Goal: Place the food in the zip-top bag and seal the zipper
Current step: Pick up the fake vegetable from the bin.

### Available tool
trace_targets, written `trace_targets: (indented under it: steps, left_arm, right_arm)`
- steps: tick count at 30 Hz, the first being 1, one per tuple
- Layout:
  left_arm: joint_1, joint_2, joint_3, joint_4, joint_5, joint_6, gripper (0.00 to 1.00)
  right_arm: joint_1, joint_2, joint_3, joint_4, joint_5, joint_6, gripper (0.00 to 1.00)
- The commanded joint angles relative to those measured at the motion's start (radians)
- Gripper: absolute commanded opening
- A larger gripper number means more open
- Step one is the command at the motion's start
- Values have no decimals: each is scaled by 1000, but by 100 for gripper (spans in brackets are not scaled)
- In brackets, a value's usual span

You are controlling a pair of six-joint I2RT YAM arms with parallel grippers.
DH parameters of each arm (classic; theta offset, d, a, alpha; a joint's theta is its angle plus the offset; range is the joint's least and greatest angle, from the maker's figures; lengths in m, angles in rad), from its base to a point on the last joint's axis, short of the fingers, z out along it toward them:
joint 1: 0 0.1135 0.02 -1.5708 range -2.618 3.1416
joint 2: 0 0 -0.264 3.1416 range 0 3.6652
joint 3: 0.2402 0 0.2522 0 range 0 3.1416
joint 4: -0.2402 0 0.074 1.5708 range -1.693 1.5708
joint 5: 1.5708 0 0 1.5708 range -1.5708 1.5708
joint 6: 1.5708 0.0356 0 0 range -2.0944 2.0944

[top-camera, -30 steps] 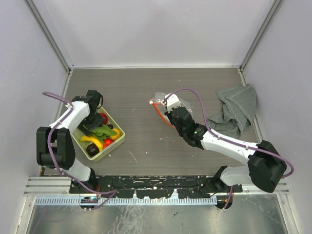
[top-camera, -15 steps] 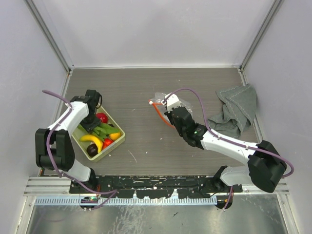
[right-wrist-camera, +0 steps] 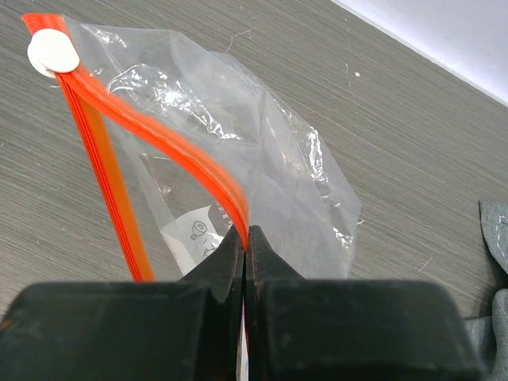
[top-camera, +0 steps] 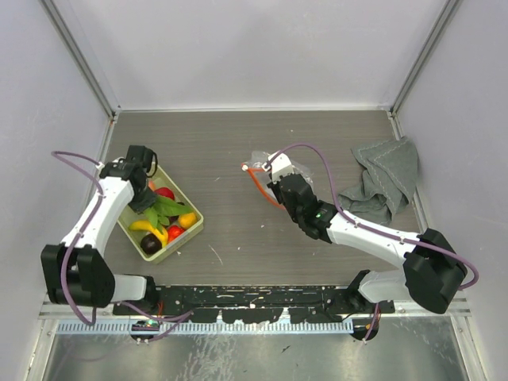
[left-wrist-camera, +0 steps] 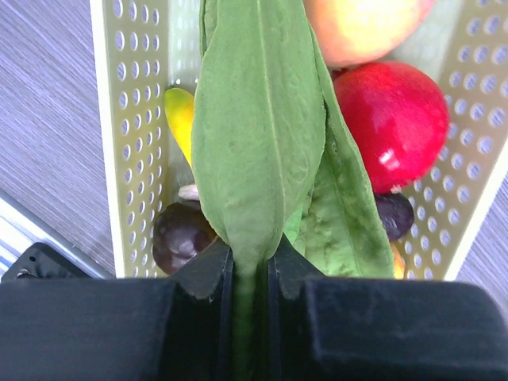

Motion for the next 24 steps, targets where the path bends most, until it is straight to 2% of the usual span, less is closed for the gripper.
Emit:
trace_targets:
  steps: [1, 8, 13, 17, 19, 24]
  left_arm:
    - [3, -143, 6, 22, 52, 98, 5]
    - [2, -353, -53, 143, 222, 233, 3]
    - [-6, -482, -114, 271, 430, 312, 3]
    - [-33, -508, -139, 344, 591, 334, 1]
    - [-71, -510, -157, 394, 666, 335, 0]
    - [-256, -524, -211, 523, 684, 339, 0]
  right_arm:
    - [-3, -16, 29, 23, -21, 21, 1]
    - [-4, -21, 45, -10, -4, 24, 1]
    - [-4, -28, 54, -29, -2, 26, 1]
    - [-4, -41, 62, -46, -7, 31, 1]
    - [-4, -46, 67, -51, -7, 40, 0]
    - [-3, -44, 73, -54, -3, 58, 0]
